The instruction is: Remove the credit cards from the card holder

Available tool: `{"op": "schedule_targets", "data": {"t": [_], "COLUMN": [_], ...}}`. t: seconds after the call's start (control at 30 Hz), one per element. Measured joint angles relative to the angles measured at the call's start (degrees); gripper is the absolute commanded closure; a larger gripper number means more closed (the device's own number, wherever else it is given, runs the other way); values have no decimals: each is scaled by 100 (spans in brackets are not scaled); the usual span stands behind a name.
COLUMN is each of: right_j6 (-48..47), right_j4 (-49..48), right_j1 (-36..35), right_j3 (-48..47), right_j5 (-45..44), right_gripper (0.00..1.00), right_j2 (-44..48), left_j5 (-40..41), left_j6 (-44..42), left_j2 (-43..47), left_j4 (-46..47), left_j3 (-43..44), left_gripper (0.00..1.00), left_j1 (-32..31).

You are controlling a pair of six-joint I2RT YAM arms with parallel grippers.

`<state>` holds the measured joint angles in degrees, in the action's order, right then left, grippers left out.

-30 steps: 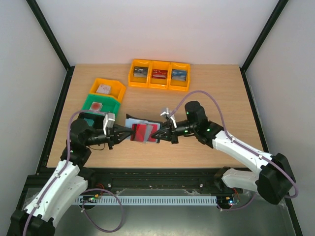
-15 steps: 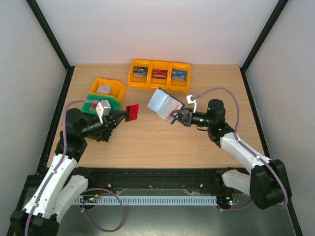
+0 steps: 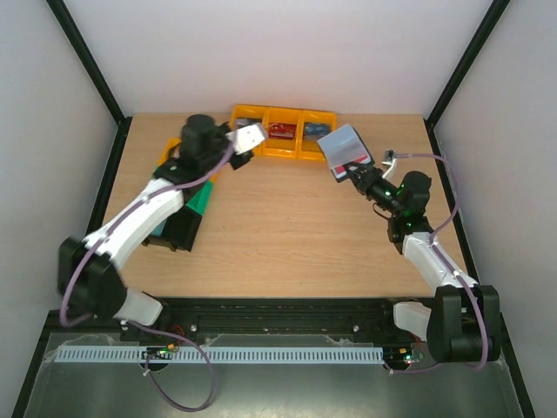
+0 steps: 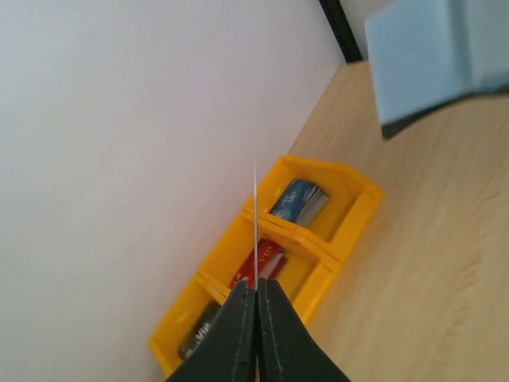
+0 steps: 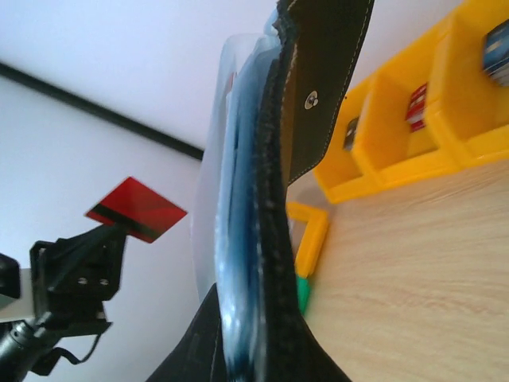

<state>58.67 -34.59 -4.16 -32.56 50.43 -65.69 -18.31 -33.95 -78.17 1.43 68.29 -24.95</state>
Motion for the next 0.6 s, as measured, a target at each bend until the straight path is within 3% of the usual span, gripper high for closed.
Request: {"op": "schedule_targets", "data": {"t": [0.13, 0.33, 0.6], "right_j6": [96, -98, -796], "right_j4": [-63, 61, 654], "right_j1": [509, 876, 957], "right_j3": [-107, -192, -605], "right_j5": [44, 184, 280], "right_gripper": [98, 98, 98], "right_j2": [-205, -514, -603], "left_j5": [599, 1268, 1847], "left_j6": [-1154, -2129, -2850], "left_j2": [-1574, -4275, -5851], "left_j4": [-76, -656, -616], "left_j3": [1174, 4011, 4854], "left_gripper": [98, 98, 98], "left_j1": [-365, -358, -315]}}
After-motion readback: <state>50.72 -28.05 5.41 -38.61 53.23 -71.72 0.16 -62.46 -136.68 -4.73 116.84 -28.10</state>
